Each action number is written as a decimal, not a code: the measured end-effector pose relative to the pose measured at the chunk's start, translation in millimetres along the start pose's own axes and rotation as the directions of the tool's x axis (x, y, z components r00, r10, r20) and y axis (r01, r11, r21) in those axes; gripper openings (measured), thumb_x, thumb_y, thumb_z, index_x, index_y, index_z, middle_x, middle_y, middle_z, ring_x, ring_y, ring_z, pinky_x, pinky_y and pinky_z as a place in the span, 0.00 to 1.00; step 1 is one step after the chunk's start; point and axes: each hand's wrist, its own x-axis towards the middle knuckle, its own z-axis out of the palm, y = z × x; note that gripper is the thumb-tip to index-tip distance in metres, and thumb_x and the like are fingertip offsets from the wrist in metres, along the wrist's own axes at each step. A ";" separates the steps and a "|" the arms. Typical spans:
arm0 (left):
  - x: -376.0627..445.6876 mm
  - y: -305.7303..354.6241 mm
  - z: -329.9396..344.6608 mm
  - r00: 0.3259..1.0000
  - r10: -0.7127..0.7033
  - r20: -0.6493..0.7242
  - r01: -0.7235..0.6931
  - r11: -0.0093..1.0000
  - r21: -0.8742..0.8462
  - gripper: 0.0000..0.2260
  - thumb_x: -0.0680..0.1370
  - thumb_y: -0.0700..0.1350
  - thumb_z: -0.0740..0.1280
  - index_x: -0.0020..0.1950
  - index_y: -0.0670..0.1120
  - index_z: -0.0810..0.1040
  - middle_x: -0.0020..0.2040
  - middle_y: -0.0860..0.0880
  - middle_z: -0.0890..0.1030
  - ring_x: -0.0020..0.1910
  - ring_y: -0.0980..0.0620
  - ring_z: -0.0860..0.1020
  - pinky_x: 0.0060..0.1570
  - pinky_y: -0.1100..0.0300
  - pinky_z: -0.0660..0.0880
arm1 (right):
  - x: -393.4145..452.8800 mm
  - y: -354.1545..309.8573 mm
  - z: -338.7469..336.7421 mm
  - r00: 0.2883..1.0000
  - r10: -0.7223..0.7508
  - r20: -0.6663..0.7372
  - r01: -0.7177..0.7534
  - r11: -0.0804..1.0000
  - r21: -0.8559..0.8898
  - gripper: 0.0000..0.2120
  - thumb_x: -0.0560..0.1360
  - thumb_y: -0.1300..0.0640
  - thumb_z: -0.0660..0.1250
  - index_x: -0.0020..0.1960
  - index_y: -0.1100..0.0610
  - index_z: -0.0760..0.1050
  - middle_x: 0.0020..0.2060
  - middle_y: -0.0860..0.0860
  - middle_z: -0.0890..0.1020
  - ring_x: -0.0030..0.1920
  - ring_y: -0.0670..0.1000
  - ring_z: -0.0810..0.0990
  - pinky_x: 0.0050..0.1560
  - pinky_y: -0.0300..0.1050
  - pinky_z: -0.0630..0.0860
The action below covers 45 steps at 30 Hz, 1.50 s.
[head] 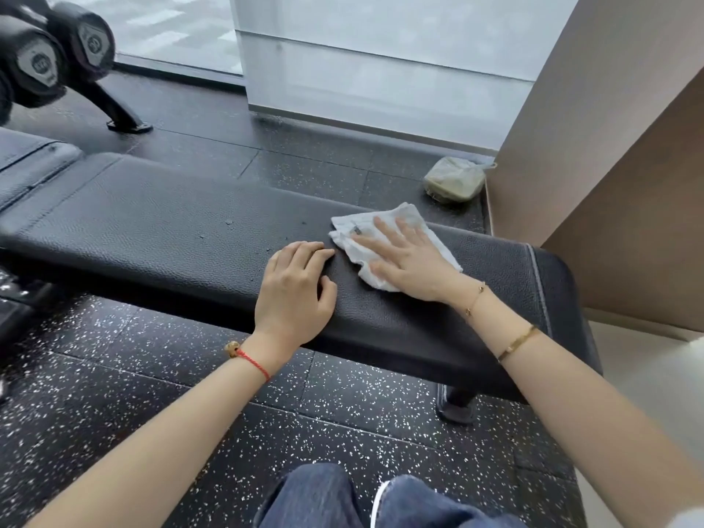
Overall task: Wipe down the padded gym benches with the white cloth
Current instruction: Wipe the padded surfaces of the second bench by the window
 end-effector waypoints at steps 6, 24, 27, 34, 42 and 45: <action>-1.3 3.6 -2.4 1.000 -0.009 0.005 0.010 1.000 -0.005 0.17 0.75 0.45 0.61 0.63 0.45 0.78 0.63 0.47 0.78 0.66 0.45 0.73 0.69 0.48 0.66 | 1.7 -27.4 -0.5 0.968 0.236 -0.079 -0.237 0.972 0.003 0.25 0.82 0.42 0.50 0.78 0.34 0.50 0.81 0.50 0.48 0.79 0.60 0.43 0.77 0.60 0.37; -3.9 3.7 -2.3 1.000 -0.011 0.025 0.011 1.000 -0.010 0.16 0.78 0.44 0.62 0.65 0.43 0.77 0.65 0.46 0.77 0.66 0.44 0.72 0.70 0.50 0.66 | -93.1 -54.8 30.6 0.966 0.170 -0.196 -0.183 0.982 -0.049 0.26 0.80 0.38 0.45 0.78 0.33 0.47 0.81 0.49 0.49 0.80 0.59 0.43 0.76 0.60 0.37; -4.6 2.4 -0.8 1.000 -0.005 0.017 0.005 1.000 -0.018 0.16 0.78 0.44 0.62 0.65 0.43 0.77 0.65 0.46 0.77 0.66 0.45 0.72 0.69 0.50 0.67 | -136.3 -33.7 30.2 0.969 0.165 -0.187 -0.173 0.984 -0.029 0.26 0.80 0.37 0.43 0.77 0.31 0.45 0.81 0.47 0.47 0.80 0.54 0.41 0.76 0.54 0.33; -4.0 3.2 -0.6 1.000 0.009 0.013 -0.009 1.000 -0.029 0.18 0.77 0.45 0.59 0.65 0.42 0.77 0.64 0.45 0.78 0.65 0.45 0.72 0.69 0.50 0.67 | -86.6 4.9 1.2 0.827 0.545 -0.135 -0.547 0.837 0.028 0.25 0.82 0.41 0.47 0.78 0.35 0.48 0.81 0.51 0.47 0.79 0.64 0.42 0.76 0.63 0.37; -4.3 1.0 -0.4 1.000 0.024 0.001 -0.024 0.999 -0.036 0.19 0.77 0.47 0.58 0.64 0.43 0.77 0.63 0.45 0.78 0.64 0.45 0.73 0.68 0.50 0.68 | -145.2 -32.5 29.8 0.948 0.251 -0.195 -0.259 0.966 -0.016 0.25 0.82 0.39 0.46 0.77 0.30 0.44 0.81 0.49 0.45 0.80 0.55 0.39 0.76 0.53 0.32; -5.3 1.3 -1.2 1.000 0.020 0.003 -0.020 0.999 -0.046 0.18 0.77 0.46 0.59 0.65 0.42 0.77 0.64 0.45 0.78 0.65 0.45 0.73 0.69 0.51 0.68 | -171.7 12.9 18.6 0.861 0.460 -0.215 -0.475 0.879 -0.021 0.25 0.82 0.39 0.47 0.77 0.31 0.46 0.81 0.50 0.48 0.80 0.57 0.43 0.77 0.54 0.37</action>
